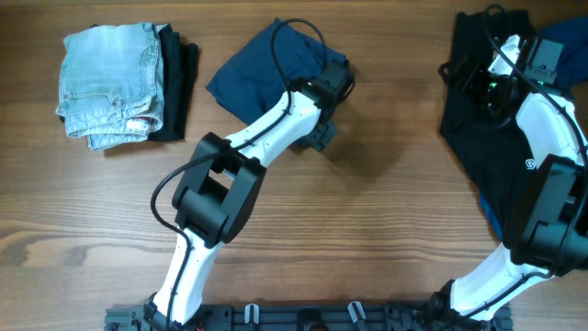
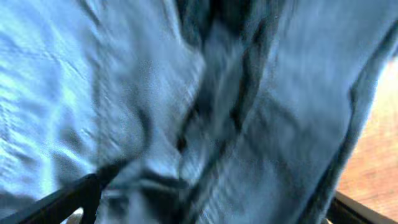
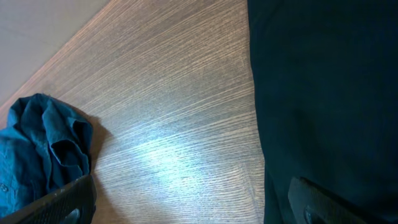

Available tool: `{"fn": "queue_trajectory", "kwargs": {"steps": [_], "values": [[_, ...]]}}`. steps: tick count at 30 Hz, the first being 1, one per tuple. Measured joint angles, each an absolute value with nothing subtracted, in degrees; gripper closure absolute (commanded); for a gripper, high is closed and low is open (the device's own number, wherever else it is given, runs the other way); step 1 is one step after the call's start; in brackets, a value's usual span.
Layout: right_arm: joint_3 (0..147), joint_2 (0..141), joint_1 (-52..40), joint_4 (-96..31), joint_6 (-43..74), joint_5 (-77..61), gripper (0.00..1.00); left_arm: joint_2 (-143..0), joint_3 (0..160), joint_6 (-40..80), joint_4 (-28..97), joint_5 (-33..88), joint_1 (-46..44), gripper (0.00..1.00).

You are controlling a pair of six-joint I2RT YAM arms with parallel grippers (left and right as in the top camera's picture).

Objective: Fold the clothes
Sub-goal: 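Lower the left gripper onto the folded navy shorts and grasp them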

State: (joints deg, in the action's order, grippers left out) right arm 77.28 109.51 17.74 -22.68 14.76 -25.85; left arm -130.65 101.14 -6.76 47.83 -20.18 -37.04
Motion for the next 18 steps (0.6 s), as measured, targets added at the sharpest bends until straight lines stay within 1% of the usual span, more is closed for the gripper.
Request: {"fn": "queue_trajectory", "kwargs": {"steps": [7, 12, 13, 15, 16, 18], "values": [[77.28, 109.49, 17.74, -22.22, 14.79, -25.85, 0.00, -131.44, 100.07, -7.86, 36.23, -24.97, -37.87, 0.00], [77.28, 109.49, 17.72, -21.47, 14.79, -25.85, 0.00, -132.27, 100.05, -7.88, 32.05, -25.28, -36.64, 0.00], [77.28, 109.49, 17.72, -21.37, 14.79, -25.85, 0.00, -132.51, 100.05, -7.90, 31.03, -25.28, -36.18, 0.02], [77.28, 109.49, 17.72, -21.37, 14.79, -25.85, 0.00, -133.25, 100.14, -7.90, 28.16, -25.36, -35.46, 0.16], [77.28, 109.49, 17.72, -21.37, 14.79, -25.85, 0.00, -133.60, 100.29, -7.97, 27.31, -25.47, -35.20, 0.26], [77.28, 109.49, 17.72, -21.37, 14.79, -25.85, 0.00, -134.30, 100.62, -8.43, 26.61, -25.67, -35.14, 0.68]]}}
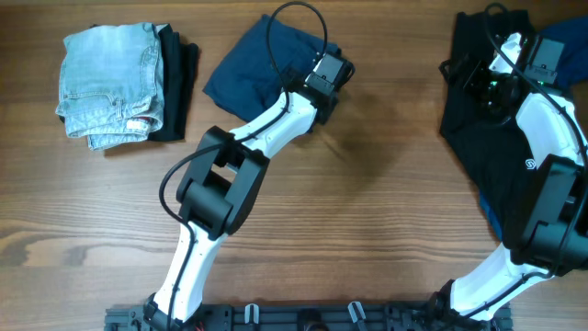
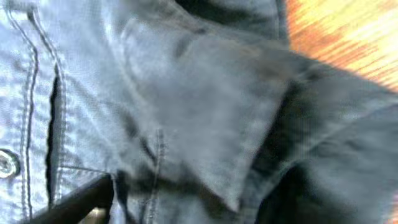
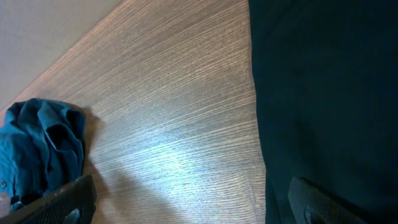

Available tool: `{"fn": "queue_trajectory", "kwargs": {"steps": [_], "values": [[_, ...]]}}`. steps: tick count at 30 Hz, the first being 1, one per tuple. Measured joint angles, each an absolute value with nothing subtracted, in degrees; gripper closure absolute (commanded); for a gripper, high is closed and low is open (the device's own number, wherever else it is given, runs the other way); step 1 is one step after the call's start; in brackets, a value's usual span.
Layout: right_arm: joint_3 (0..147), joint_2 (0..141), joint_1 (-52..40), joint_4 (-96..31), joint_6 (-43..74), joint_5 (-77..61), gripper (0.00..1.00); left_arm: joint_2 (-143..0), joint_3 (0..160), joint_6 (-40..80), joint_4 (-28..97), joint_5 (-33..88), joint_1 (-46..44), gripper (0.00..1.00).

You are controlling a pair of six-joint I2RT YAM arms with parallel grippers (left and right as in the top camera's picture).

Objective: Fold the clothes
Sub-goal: 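Lower the left gripper onto the folded navy shorts and grasp them, then lift the navy shorts with the left gripper toward the left jeans stack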

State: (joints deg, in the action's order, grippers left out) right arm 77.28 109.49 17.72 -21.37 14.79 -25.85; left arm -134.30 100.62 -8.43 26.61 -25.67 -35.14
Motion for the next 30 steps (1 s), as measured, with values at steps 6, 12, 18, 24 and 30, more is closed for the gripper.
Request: {"fn": "queue_trajectory", "kwargs": {"steps": [6, 12, 18, 24, 30], "values": [[77.28, 109.49, 17.72, -21.34, 14.79, -25.85, 0.00, -135.87, 100.90, -9.96, 28.01, -28.36, -36.38, 0.96], [77.28, 109.49, 17.72, -21.32, 14.79, -25.85, 0.00, -136.31, 100.86, -10.09, 29.15, -34.04, -37.63, 0.96], [77.28, 109.49, 17.72, -21.21, 14.81, -25.85, 0.00, -134.21, 99.26, -10.26, 36.07, -39.35, -36.58, 0.96], [77.28, 109.49, 17.72, -21.19, 14.96, -25.85, 0.00, -120.44, 98.08, -9.72, 36.27, -39.24, -31.29, 0.96], [77.28, 109.49, 17.04, -21.19, 14.96, -25.85, 0.00, -107.90, 98.08, -7.09, 36.07, -39.55, -28.58, 0.96]]}}
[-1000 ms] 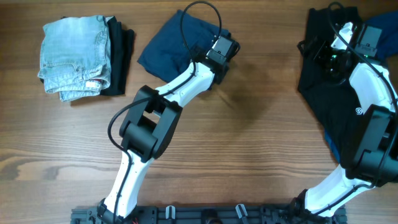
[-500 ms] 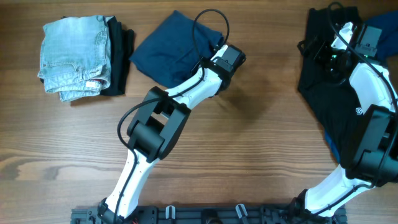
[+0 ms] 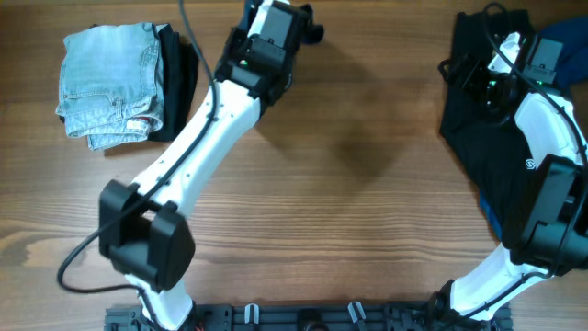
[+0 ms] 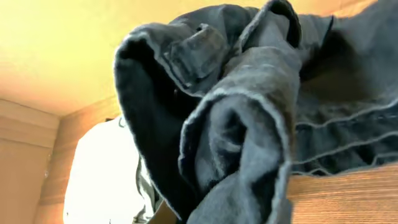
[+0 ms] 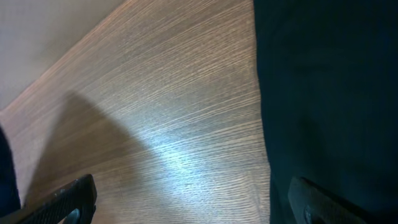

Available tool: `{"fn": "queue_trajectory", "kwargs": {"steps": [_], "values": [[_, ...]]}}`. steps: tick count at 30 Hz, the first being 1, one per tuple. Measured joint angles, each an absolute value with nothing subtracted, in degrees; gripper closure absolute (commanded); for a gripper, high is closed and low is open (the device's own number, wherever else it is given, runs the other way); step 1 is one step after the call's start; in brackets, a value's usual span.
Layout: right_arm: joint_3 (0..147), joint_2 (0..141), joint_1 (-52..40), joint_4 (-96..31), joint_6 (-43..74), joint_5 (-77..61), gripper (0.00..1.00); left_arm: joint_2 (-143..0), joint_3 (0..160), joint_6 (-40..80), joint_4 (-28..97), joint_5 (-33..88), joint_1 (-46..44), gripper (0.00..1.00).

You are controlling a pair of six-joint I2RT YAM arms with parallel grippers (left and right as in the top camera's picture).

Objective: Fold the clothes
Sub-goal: 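Lift the navy shorts with the left gripper toward the left jeans stack, then lower the shorts onto the jeans stack and open the left gripper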

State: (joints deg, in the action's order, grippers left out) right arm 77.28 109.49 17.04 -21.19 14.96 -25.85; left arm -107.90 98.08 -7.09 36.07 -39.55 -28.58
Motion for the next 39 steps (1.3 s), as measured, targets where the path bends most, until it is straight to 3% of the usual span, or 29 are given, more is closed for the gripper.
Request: {"fn": "queue_trajectory", "kwargs": {"steps": [4, 12, 16, 21, 33, 39], "values": [[77.28, 109.49, 16.67, -21.19, 15.00, -25.91, 0.00, -106.91, 98.08, -14.52, 36.03, -39.00, -27.31, 0.96], [77.28, 109.49, 16.64, -21.19, 15.88, -26.13, 0.01, -106.91, 98.06, -43.90, 31.27, -38.92, -20.99, 0.96], [77.28, 109.49, 16.64, -21.43, 16.27, -26.15, 0.00, -106.91, 97.91, -62.98, 24.03, -37.58, -17.26, 0.96], [77.28, 109.49, 16.64, -21.85, 16.27, -26.46, 0.00, -106.80, 97.80, -78.19, 11.25, -29.61, -11.25, 0.96], [77.28, 109.49, 16.53, -23.59, 16.97, -26.57, 0.00, -106.80, 97.80, -89.89, 9.06, -2.70, 10.26, 0.96], [77.28, 109.49, 13.98, -23.16, 17.65, -26.57, 0.00, -107.66, 97.80, -91.44, 4.64, 3.20, 12.80, 0.96]]}}
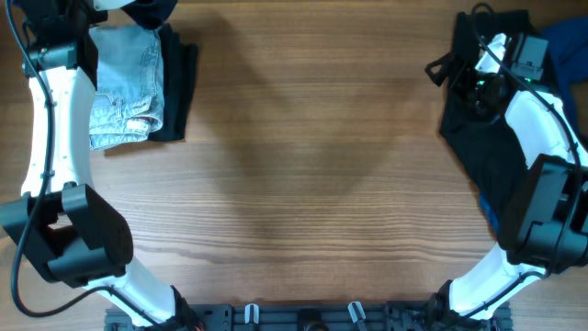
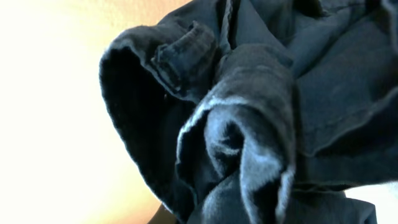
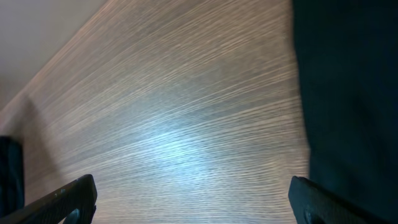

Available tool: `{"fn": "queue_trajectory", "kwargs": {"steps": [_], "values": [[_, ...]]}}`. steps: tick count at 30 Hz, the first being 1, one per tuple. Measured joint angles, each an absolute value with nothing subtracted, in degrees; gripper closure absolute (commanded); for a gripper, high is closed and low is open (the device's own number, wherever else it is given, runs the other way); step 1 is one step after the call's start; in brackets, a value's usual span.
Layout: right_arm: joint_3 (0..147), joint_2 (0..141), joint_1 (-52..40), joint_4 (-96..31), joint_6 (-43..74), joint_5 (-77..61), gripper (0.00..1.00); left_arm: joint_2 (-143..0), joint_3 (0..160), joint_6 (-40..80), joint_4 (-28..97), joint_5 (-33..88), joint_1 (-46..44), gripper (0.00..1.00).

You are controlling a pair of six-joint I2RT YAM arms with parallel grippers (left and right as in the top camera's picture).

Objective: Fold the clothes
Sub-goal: 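Lower the shorts onto the jeans stack and open the left gripper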

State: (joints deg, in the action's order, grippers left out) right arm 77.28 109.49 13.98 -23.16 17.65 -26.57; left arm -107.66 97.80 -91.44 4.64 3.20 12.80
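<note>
A bunched navy garment fills the left wrist view and hangs from my left gripper, which is shut on it; its fingers are hidden by the cloth. In the overhead view the navy garment is at the top left edge, above a folded stack of light jeans on a black garment. My right gripper is open over bare wood, beside the left edge of a spread black garment. The same right gripper sits at the far right of the table.
The wooden table shows bare wood between the stack and the black garment on the right. A blue piece of cloth lies at the far right edge. Both arm bases stand along the front edge.
My left gripper, holding the navy garment, has moved from the back centre-left to the top left corner above the folded stack. My right gripper has shifted slightly left, off the black garment's edge.
The navy garment first lay on the table at the back centre with my left gripper on it. Then the gripper had closed in on it. Later the garment was off the table at the far edge, and now it hangs over the folded stack. The right arm barely moved.
</note>
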Motion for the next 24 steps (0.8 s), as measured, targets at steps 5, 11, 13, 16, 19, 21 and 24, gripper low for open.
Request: {"fn": "queue_trajectory", "kwargs": {"steps": [5, 11, 13, 16, 19, 21, 24], "values": [[77.28, 109.49, 13.26, -21.98, 17.78, -26.57, 0.00, -110.54, 97.80, -91.46, 8.05, 4.89, 14.76, 0.96], [77.28, 109.49, 13.30, -20.45, 17.78, -26.59, 0.01, -111.44, 98.02, -91.83, 21.26, 5.58, 15.92, 0.96], [77.28, 109.49, 13.30, -20.43, 17.76, -26.55, 0.01, -111.44, 98.02, -91.90, 26.92, 5.89, 15.92, 0.96], [77.28, 109.49, 13.30, -20.45, 16.99, -26.55, 0.01, -111.44, 98.08, -92.23, 34.26, 5.87, 16.34, 0.77], [77.28, 109.49, 13.30, -20.43, 16.34, -26.55, 0.01, -111.44, 98.10, -92.55, 41.98, 5.63, 17.67, 0.00], [77.28, 109.49, 13.30, -20.34, 16.23, -26.55, 0.01, -111.44, 98.15, -92.49, 47.11, 5.17, 18.83, 0.00], [77.28, 109.49, 13.30, -20.27, 16.23, -26.55, 0.00, -111.44, 98.13, -89.38, 55.59, 4.58, 19.94, 0.00]]}}
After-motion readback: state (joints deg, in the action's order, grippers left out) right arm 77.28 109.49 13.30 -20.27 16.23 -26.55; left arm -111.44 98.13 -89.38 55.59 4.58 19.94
